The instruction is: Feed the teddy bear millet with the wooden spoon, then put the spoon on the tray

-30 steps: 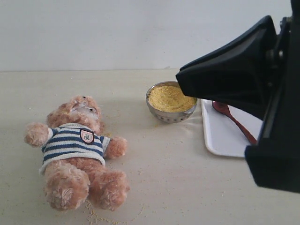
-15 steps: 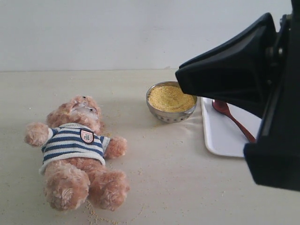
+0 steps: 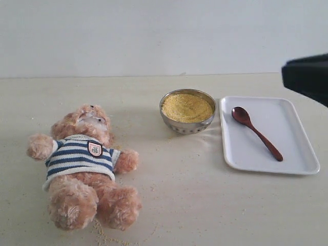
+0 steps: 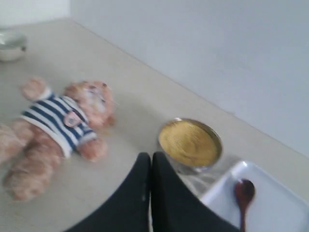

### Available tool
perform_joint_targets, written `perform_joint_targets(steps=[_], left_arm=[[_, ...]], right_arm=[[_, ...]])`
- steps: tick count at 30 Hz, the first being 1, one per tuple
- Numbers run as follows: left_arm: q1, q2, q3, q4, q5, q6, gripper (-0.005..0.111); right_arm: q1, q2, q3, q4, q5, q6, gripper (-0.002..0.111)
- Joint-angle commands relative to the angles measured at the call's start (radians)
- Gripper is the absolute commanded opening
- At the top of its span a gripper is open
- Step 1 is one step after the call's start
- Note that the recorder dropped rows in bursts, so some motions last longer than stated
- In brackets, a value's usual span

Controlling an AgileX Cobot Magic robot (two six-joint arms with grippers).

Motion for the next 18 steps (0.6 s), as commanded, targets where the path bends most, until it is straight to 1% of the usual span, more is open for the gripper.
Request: perform_joint_targets(steps=[1, 5, 8, 10, 12, 13, 14, 17, 18], left_arm=[[0.003, -0.048, 0.004, 0.343, 0.012, -0.003, 0.005], [0.003, -0.081, 0.004, 0.334, 0.016, -0.017, 0.005], [0.003, -0.088, 0.004, 0.334, 0.005, -0.017, 0.005], [0.003, -0.088, 0.004, 0.334, 0.036, -0.017, 0.005], [0.003, -0.088, 0.004, 0.334, 0.096, -0.023, 0.005], [0.003, -0.088, 0.004, 0.334, 0.156, -0.049, 0.005], [0.003, -0.088, 0.004, 0.334, 0.175, -0.068, 0.005], [0.003, -0.088, 0.004, 0.315, 0.233, -0.275, 0.005], [0.003, -0.088, 0.004, 0.277, 0.233, -0.36, 0.005]], right_arm=[[-0.163, -0.12, 0.117, -0.018, 0.005, 0.002, 0.0], [-0.255, -0.273, 0.224, -0.02, 0.003, 0.002, 0.0], [-0.304, -0.359, 0.306, -0.049, -0.026, 0.002, 0.0], [-0.328, -0.396, 0.361, -0.064, -0.081, 0.002, 0.0], [-0.347, -0.415, 0.405, -0.066, -0.136, 0.002, 0.0], [-0.366, -0.439, 0.455, -0.087, -0.191, 0.002, 0.0], [-0.375, -0.455, 0.473, -0.091, -0.203, 0.002, 0.0], [-0.444, -0.547, 0.549, -0.091, -0.203, 0.002, 0.0], [-0.474, -0.592, 0.576, -0.091, -0.203, 0.002, 0.0]])
